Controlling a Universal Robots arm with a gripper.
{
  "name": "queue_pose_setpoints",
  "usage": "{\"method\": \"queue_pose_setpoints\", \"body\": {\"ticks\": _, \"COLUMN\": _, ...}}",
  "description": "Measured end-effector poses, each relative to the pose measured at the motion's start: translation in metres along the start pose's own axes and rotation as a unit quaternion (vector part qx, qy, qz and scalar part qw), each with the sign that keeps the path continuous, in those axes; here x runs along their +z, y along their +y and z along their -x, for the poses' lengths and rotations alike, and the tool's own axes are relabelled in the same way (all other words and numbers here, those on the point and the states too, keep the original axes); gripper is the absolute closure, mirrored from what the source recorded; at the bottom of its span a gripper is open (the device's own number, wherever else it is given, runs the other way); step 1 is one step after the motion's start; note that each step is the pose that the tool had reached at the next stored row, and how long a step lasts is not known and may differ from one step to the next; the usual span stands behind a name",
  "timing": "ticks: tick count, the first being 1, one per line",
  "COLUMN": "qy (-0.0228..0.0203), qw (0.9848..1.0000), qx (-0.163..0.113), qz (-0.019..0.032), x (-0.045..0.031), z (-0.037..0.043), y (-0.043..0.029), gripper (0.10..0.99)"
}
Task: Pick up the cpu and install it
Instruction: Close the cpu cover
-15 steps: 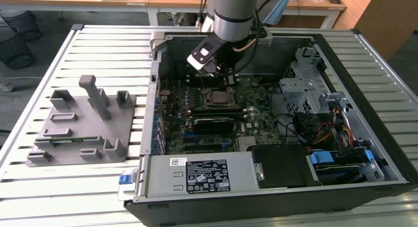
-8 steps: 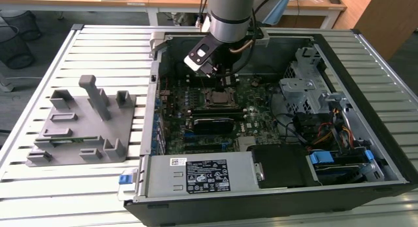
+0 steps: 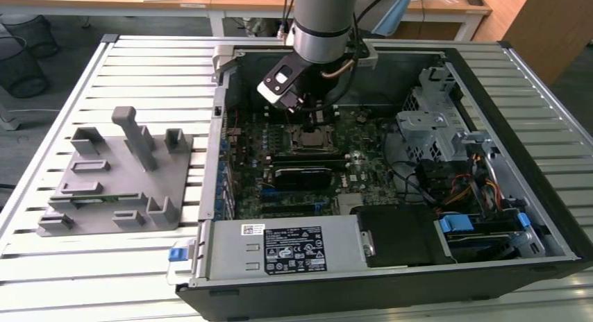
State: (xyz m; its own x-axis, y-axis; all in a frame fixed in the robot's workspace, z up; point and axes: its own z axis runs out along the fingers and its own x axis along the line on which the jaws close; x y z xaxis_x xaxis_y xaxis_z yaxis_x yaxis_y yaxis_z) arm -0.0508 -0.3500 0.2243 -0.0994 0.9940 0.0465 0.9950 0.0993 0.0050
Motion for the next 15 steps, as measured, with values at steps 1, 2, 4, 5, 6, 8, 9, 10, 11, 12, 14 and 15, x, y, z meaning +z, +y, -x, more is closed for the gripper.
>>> {"method": "queue_pose_setpoints", "body": {"ticks": 1, "qy": 0.0000, "qw": 1.0000, "qx": 0.000, "qz": 0.0000, "x": 0.0007, "z": -0.0001, "y": -0.0008, "gripper": 0.980}}
{"method": "queue_pose_setpoints", "body": {"ticks": 2, "qy": 0.0000, "qw": 1.0000, "qx": 0.000, "qz": 0.0000, "x": 0.0014, "z": -0.0001, "y": -0.0015, "gripper": 0.980}}
{"method": "queue_pose_setpoints", "body": {"ticks": 4, "qy": 0.0000, "qw": 1.0000, "qx": 0.000, "qz": 0.0000, "x": 0.0026, "z": -0.0002, "y": -0.0031, "gripper": 0.980}}
{"method": "queue_pose_setpoints", "body": {"ticks": 5, "qy": 0.0000, "qw": 1.0000, "qx": 0.000, "qz": 0.0000, "x": 0.0032, "z": -0.0002, "y": -0.0039, "gripper": 0.980}}
{"method": "queue_pose_setpoints", "body": {"ticks": 6, "qy": 0.0000, "qw": 1.0000, "qx": 0.000, "qz": 0.0000, "x": 0.0037, "z": -0.0003, "y": -0.0046, "gripper": 0.980}}
{"method": "queue_pose_setpoints", "body": {"ticks": 8, "qy": 0.0000, "qw": 1.0000, "qx": 0.000, "qz": 0.0000, "x": 0.0048, "z": -0.0004, "y": -0.0058, "gripper": 0.980}}
{"method": "queue_pose_setpoints", "body": {"ticks": 9, "qy": 0.0000, "qw": 1.0000, "qx": 0.000, "qz": 0.0000, "x": 0.0053, "z": -0.0004, "y": -0.0064, "gripper": 0.980}}
{"method": "queue_pose_setpoints", "body": {"ticks": 10, "qy": 0.0000, "qw": 1.0000, "qx": 0.000, "qz": 0.0000, "x": 0.0058, "z": -0.0004, "y": -0.0070, "gripper": 0.980}}
{"method": "queue_pose_setpoints", "body": {"ticks": 11, "qy": 0.0000, "qw": 1.0000, "qx": 0.000, "qz": 0.0000, "x": 0.0064, "z": -0.0005, "y": -0.0076, "gripper": 0.980}}
{"method": "queue_pose_setpoints", "body": {"ticks": 12, "qy": 0.0000, "qw": 1.0000, "qx": 0.000, "qz": 0.0000, "x": 0.0069, "z": -0.0005, "y": -0.0081, "gripper": 0.980}}
{"method": "queue_pose_setpoints", "body": {"ticks": 14, "qy": 0.0001, "qw": 1.0000, "qx": 0.000, "qz": 0.0000, "x": 0.0079, "z": -0.0006, "y": -0.0089, "gripper": 0.980}}
{"method": "queue_pose_setpoints", "body": {"ticks": 15, "qy": 0.0000, "qw": 1.0000, "qx": 0.000, "qz": 0.0000, "x": 0.0084, "z": -0.0006, "y": -0.0092, "gripper": 0.980}}
